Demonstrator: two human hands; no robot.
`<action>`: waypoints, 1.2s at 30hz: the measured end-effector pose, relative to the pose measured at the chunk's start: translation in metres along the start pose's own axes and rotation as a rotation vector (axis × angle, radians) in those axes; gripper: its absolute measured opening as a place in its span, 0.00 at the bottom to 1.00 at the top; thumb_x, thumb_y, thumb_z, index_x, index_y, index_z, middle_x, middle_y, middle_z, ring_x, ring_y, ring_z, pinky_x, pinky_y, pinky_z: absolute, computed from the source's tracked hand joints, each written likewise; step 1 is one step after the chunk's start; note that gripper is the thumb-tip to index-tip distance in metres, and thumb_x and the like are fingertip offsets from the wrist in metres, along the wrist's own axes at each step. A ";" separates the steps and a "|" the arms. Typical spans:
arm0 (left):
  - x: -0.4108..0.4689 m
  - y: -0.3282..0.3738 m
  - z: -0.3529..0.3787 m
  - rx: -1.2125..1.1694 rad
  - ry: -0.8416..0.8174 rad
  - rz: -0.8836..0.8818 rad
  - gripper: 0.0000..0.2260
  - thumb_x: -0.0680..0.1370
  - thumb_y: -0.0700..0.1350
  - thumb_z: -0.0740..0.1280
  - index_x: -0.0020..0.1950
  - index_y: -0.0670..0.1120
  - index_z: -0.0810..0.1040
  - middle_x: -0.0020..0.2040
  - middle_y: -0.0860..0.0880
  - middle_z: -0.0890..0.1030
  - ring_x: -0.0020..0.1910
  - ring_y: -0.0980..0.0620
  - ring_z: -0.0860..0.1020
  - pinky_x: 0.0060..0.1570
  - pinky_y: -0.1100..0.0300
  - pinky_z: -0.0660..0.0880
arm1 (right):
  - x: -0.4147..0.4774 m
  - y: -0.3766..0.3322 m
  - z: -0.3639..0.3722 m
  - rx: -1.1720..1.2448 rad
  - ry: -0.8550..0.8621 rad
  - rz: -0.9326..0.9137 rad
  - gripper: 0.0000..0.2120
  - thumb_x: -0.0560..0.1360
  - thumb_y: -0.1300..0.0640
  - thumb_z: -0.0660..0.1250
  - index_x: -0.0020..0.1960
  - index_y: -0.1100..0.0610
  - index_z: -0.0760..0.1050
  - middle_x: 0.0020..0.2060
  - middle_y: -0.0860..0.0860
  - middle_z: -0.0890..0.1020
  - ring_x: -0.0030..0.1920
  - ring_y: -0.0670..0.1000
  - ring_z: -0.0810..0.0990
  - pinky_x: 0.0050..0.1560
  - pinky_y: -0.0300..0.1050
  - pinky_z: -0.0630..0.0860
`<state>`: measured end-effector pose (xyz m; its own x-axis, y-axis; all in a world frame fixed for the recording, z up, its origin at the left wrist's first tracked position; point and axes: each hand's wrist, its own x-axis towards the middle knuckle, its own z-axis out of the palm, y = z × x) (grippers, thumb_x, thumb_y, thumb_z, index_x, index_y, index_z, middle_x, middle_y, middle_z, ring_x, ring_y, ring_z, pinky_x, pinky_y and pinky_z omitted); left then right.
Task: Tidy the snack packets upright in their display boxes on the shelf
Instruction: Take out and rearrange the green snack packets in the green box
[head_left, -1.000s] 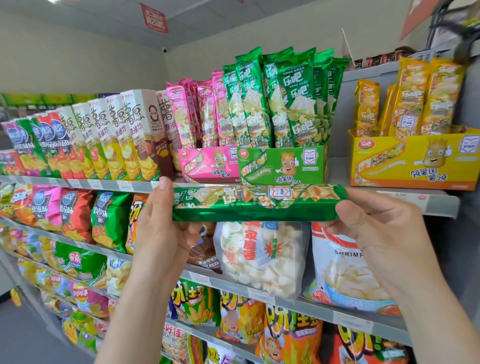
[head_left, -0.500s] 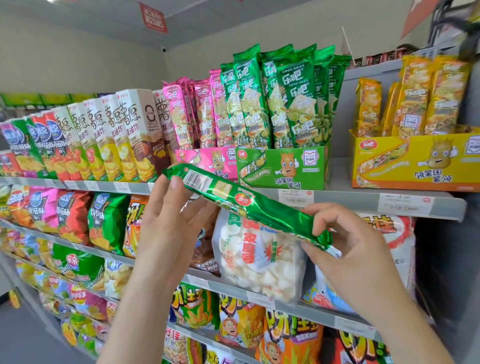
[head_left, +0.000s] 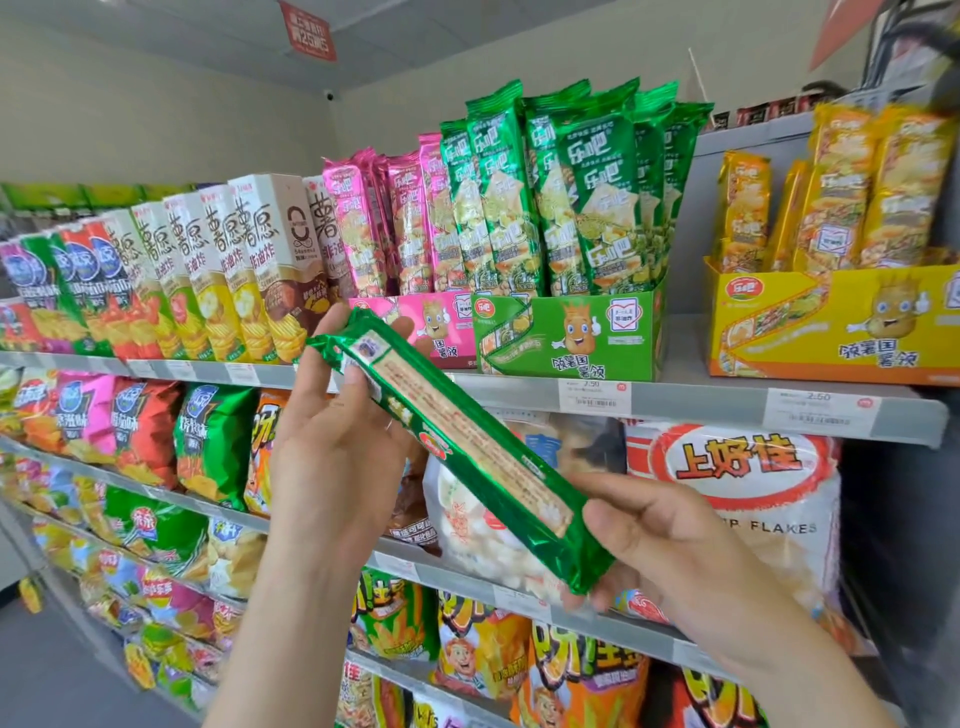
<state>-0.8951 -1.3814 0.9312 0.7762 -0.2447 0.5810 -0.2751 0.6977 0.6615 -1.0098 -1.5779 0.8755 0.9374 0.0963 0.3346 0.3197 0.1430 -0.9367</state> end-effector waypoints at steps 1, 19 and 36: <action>0.000 0.002 0.001 0.008 0.005 -0.032 0.13 0.80 0.47 0.60 0.65 0.51 0.74 0.58 0.46 0.81 0.62 0.44 0.78 0.59 0.49 0.75 | 0.000 0.000 0.001 -0.015 0.052 -0.020 0.15 0.68 0.44 0.74 0.55 0.39 0.83 0.50 0.53 0.86 0.38 0.53 0.85 0.33 0.40 0.79; 0.005 0.001 0.022 0.263 0.080 0.071 0.13 0.74 0.49 0.68 0.55 0.44 0.78 0.42 0.49 0.81 0.38 0.53 0.80 0.38 0.55 0.79 | -0.003 -0.004 -0.006 -0.415 0.145 0.006 0.21 0.61 0.40 0.77 0.53 0.37 0.79 0.49 0.40 0.85 0.46 0.44 0.84 0.50 0.37 0.79; 0.054 0.033 0.108 0.588 -0.485 0.267 0.11 0.80 0.45 0.64 0.63 0.47 0.75 0.54 0.48 0.79 0.54 0.49 0.77 0.57 0.46 0.75 | 0.007 -0.047 -0.014 -0.397 0.224 -0.323 0.22 0.68 0.50 0.74 0.59 0.33 0.73 0.53 0.41 0.84 0.53 0.44 0.83 0.49 0.34 0.78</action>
<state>-0.9237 -1.4442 1.0360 0.3464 -0.4793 0.8064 -0.7749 0.3383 0.5340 -1.0158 -1.5979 0.9201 0.7758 -0.1086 0.6216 0.5826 -0.2553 -0.7717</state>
